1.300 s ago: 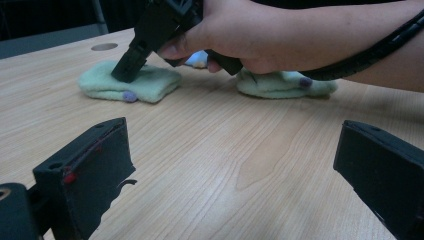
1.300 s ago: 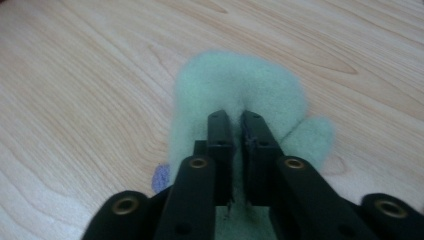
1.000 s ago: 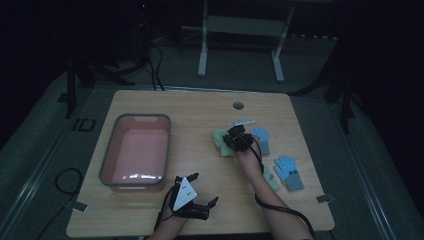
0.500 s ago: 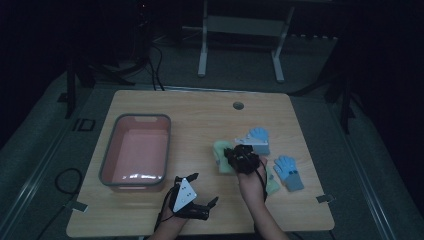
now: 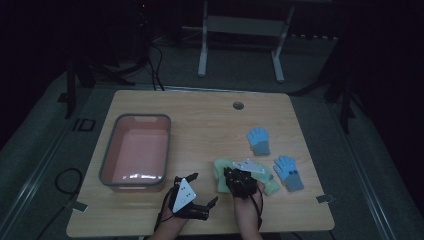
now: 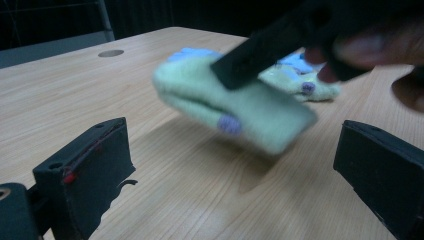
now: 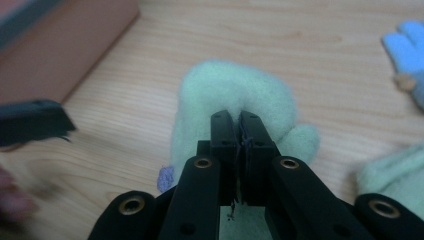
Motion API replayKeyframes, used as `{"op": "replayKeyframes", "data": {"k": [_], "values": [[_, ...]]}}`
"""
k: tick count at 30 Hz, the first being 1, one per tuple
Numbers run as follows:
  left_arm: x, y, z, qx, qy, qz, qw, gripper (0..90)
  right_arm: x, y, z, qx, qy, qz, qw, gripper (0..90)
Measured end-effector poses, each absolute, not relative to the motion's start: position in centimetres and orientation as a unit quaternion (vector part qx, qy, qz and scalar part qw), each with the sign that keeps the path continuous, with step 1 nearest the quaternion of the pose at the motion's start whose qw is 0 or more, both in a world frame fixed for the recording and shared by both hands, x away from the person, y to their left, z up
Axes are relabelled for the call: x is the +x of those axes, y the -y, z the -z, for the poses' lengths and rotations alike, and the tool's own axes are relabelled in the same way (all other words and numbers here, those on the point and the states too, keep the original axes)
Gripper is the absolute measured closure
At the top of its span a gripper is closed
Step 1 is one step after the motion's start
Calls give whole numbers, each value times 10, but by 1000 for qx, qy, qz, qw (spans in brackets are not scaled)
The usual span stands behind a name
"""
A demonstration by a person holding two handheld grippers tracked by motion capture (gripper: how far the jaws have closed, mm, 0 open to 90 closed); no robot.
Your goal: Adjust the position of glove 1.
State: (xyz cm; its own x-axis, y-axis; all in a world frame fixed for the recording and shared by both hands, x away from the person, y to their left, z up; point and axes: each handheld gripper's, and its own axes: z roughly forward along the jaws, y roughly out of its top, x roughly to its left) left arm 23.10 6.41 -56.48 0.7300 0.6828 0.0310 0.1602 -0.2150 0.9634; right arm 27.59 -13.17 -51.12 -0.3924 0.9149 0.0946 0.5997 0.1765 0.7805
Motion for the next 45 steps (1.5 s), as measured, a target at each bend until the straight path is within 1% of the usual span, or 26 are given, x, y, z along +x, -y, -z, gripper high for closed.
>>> {"op": "replayKeyframes", "data": {"k": [3,7,8,10,12,15,17,22,25,36,43,45], "values": [[231,-64,565,744,-282,-234,558,23,281,132,522,527,-732,-379,207,868],[231,-64,565,746,-281,-233,556,23,290,134,540,545,-730,-366,191,861],[231,-64,565,747,-281,-232,556,23,293,133,546,548,-731,-365,179,845],[231,-64,565,747,-281,-232,556,23,294,132,554,544,-735,-362,182,820],[231,-63,565,747,-279,-232,557,23,294,132,555,548,-729,-371,176,763],[231,-63,565,748,-278,-231,557,23,294,130,555,539,-734,-373,180,690],[231,-63,565,747,-278,-232,557,23,293,130,553,534,-736,-373,185,667],[231,-63,565,748,-278,-231,557,23,293,137,541,508,-748,-381,193,657],[231,-63,565,749,-276,-231,556,23,296,142,532,494,-756,-382,196,619],[231,-63,565,748,-279,-230,558,23,316,154,511,444,-787,-382,194,598],[231,-63,565,747,-279,-230,558,23,323,178,497,421,-795,-396,183,581],[231,-63,565,747,-279,-230,558,23,325,194,490,412,-794,-413,171,582]]}}
